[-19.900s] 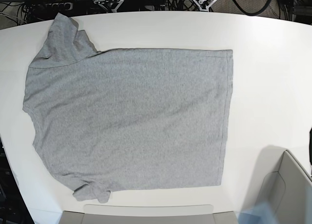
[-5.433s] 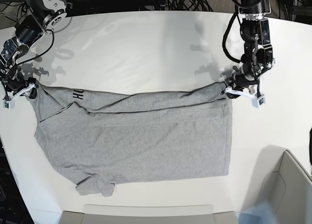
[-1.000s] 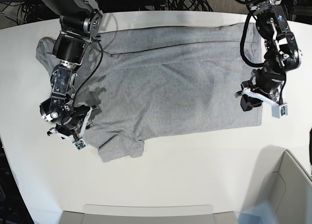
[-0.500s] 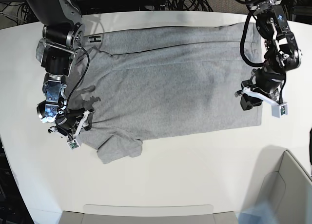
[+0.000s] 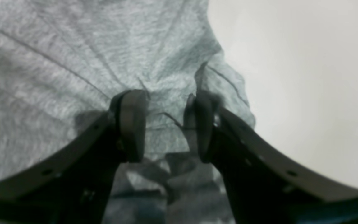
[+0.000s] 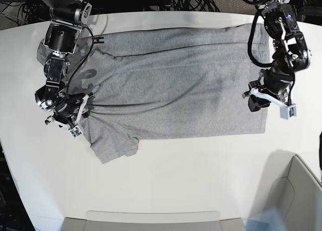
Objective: Fold the T-shirt properly
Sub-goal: 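Move the right gripper to the sleeve and hem corner and grasp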
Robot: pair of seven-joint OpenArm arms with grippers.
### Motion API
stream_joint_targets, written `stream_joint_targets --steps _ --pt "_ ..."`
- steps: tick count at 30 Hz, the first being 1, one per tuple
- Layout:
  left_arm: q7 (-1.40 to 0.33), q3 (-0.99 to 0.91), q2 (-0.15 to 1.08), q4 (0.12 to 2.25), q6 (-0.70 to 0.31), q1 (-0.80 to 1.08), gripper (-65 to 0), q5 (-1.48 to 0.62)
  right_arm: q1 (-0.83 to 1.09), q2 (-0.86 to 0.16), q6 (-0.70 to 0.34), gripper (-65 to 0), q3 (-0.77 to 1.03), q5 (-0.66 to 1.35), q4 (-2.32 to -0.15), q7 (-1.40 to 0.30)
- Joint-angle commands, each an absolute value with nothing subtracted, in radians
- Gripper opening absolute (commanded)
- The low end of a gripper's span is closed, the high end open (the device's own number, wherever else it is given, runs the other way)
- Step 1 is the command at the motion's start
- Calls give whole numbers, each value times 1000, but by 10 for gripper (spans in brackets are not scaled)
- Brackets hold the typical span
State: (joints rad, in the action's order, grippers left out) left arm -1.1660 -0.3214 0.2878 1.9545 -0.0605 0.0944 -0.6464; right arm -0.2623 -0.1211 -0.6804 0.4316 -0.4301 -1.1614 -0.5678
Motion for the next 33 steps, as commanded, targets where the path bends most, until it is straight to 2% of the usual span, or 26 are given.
stream_joint_targets --steps 1,9,14,19,22,28,33 --pt "-1144 -325 300 1969 -61 81 -443 -653 -271 -133 -698 -388 437 -463 -1187 -596" --pt "-1144 -325 300 1969 -61 81 -443 -653 -309 -102 -698 -388 435 -389 -1317 -595" --pt "-1144 -325 300 1969 -61 84 -443 -653 -417 -96 -698 -388 432 -369 -1268 -596" --pt "-1144 -325 300 1969 -61 88 -443 -653 -575 -107 -698 -388 430 -371 -1059 -591" --pt "-1144 -325 300 1969 -61 88 -443 -653 -661 -122 -691 -388 429 -372 -897 -530" --pt "-1144 -325 300 1969 -61 88 -443 -653 -766 -170 -483 -388 429 -374 -568 -334" --pt "-1144 -326 300 1969 -62 88 -443 -653 -794 -211 -407 -388 429 -372 -387 -226"
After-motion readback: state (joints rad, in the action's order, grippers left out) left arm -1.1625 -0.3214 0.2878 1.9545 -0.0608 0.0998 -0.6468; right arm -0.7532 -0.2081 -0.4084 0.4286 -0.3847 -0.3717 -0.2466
